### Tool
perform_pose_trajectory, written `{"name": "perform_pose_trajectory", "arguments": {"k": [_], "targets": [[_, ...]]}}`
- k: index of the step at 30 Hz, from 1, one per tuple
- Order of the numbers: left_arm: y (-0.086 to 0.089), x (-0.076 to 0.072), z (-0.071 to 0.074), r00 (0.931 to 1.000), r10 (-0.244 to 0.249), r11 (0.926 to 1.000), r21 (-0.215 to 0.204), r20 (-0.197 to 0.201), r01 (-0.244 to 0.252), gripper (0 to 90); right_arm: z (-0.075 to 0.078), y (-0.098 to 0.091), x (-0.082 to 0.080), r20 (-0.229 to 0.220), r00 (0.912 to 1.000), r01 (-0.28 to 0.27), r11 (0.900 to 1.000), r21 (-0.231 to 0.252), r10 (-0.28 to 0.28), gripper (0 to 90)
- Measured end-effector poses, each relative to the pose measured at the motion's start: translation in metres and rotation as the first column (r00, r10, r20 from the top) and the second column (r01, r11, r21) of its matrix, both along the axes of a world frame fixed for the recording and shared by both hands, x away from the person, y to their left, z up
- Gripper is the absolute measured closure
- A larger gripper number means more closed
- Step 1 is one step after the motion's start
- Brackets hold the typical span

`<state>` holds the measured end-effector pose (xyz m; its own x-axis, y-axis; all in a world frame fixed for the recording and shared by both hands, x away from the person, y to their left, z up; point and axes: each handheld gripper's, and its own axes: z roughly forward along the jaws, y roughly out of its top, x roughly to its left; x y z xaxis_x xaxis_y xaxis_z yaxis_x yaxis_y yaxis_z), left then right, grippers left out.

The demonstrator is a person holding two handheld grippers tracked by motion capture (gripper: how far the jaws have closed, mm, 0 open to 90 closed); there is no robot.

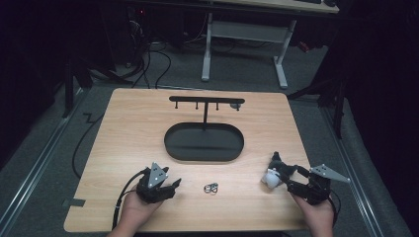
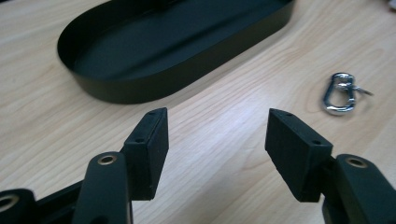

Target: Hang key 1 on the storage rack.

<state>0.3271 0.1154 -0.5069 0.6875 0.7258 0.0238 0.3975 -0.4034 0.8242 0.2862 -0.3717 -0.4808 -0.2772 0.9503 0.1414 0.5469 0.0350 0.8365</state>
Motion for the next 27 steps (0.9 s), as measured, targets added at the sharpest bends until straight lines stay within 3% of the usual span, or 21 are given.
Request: {"name": "perform_pose_trajectory", "arguments": {"k": [9,16,21,27], "targets": [[-0.006,-0.001,-0.002,0.9998,-0.018,0.9998,0.009,0.0,0.018,40.1,-0.005,-0.004,-0.003,-0.014,0.9999,0.003,0.9998,0.018,-0.002,23.5],[-0.004,-0.001,-0.002,0.9999,-0.012,0.9999,-0.007,-0.007,0.012,40.1,-0.007,-0.011,-0.006,0.021,0.9997,0.01,0.9996,-0.026,-0.01,37.4],[-0.002,0.001,-0.003,0.9999,-0.009,0.9999,-0.008,-0.01,0.009,40.1,-0.012,-0.018,-0.007,0.006,0.9995,0.033,0.9985,-0.044,-0.032,44.4],[0.0,0.001,-0.003,0.9999,-0.011,0.9999,-0.006,-0.012,0.011,40.1,-0.018,-0.023,-0.003,-0.036,0.9989,0.028,0.9975,-0.064,-0.031,60.1]]}}
